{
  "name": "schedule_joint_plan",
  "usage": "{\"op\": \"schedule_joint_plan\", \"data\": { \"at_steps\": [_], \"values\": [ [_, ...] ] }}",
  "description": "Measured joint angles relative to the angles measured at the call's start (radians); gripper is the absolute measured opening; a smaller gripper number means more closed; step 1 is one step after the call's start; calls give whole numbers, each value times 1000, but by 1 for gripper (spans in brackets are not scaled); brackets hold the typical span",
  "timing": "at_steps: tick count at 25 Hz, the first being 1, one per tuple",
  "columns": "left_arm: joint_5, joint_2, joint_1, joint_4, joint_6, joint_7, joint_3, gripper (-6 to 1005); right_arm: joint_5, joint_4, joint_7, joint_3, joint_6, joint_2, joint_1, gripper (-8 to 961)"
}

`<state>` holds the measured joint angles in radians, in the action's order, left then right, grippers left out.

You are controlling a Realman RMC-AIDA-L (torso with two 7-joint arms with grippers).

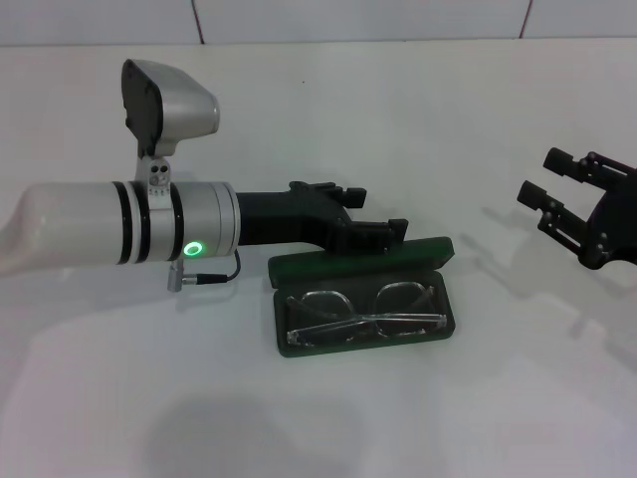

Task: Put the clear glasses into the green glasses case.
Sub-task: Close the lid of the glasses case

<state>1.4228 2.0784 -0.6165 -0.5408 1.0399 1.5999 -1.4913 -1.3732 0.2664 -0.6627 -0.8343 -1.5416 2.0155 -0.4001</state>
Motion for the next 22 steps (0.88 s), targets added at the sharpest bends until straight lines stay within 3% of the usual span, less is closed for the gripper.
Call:
{"op": "schedule_joint_plan", "data": {
  "at_steps": [22],
  "values": [
    [84, 11, 23, -8, 6, -47, -59, 847, 0, -5, 0, 1, 28, 0, 4, 480]
  ]
}}
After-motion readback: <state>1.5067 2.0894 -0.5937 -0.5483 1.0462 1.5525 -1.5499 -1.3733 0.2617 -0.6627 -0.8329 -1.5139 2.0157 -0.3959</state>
